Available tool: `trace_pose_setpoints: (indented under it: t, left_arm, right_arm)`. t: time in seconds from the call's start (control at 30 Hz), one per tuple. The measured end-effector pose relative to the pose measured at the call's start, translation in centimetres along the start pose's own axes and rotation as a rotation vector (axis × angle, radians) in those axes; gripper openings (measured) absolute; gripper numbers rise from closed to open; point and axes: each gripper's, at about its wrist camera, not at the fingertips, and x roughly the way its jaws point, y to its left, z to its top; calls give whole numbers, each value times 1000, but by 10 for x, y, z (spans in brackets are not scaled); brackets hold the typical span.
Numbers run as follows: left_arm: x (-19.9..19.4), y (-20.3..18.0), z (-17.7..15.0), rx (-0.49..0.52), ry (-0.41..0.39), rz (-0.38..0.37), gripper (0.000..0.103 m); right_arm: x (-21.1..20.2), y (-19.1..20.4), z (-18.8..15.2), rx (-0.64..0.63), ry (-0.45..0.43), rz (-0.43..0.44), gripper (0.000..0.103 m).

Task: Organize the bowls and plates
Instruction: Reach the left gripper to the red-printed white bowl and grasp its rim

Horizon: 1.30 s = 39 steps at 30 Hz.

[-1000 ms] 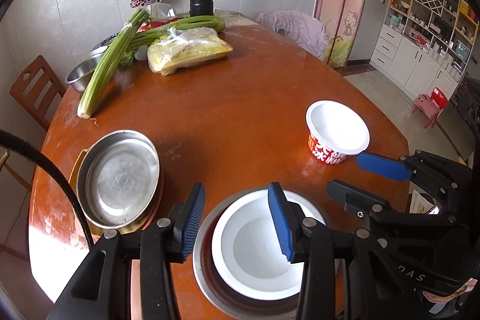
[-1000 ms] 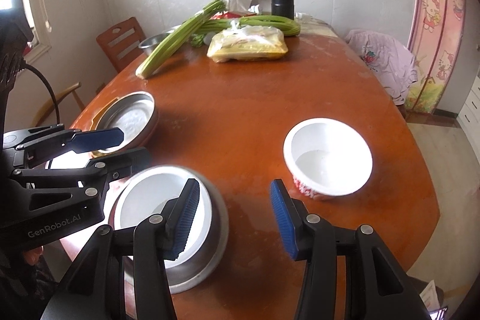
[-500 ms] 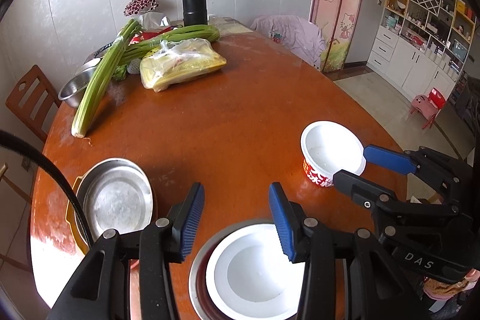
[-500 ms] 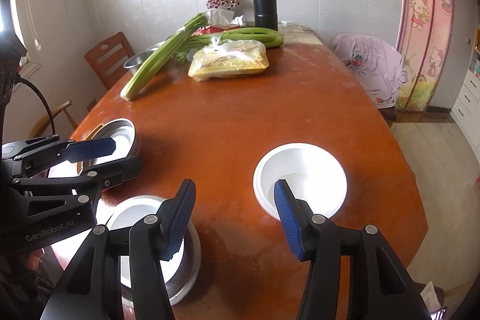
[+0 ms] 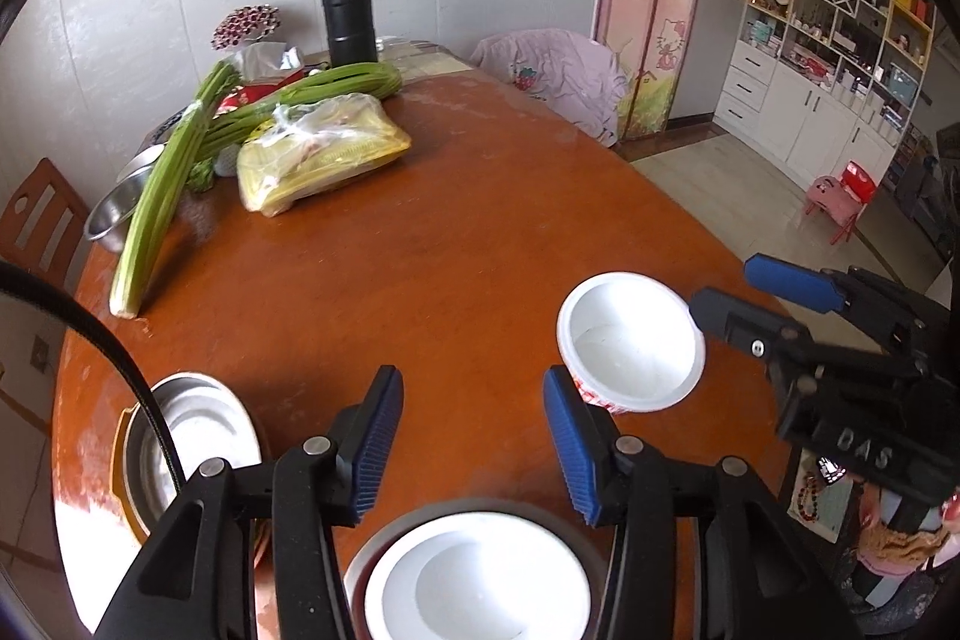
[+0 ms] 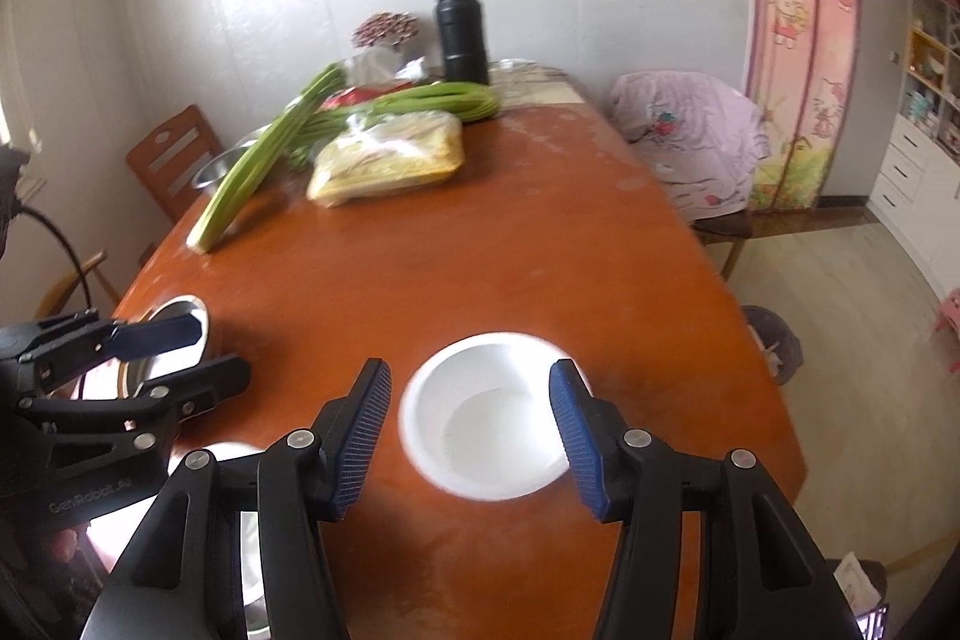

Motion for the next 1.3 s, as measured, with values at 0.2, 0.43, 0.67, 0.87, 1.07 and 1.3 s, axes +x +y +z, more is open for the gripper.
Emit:
trace_pose_setpoints:
  t: [0.2, 0.43, 0.67, 0.87, 1.07, 1.3]
  left_arm:
    - [9, -8, 17, 0, 7, -44, 49]
    - [32, -21, 34, 16, 42, -66, 50]
    - [71, -30, 38, 6, 127, -81, 50]
    - [94, -39, 37, 3, 184, -101, 50]
    - [109, -44, 38, 14, 199, -73, 50]
    - [125, -44, 39, 7, 230, -83, 50]
  right_arm:
    - [-3, -29, 11, 49, -12, -37, 56]
    - [4, -49, 16, 80, 8, -40, 56]
    - [36, -61, 2, 91, 103, -45, 56]
    - [55, -66, -10, 99, 160, -37, 56]
    - [72, -66, -18, 84, 196, -43, 56]
    - [85, -58, -24, 28, 217, -41, 56]
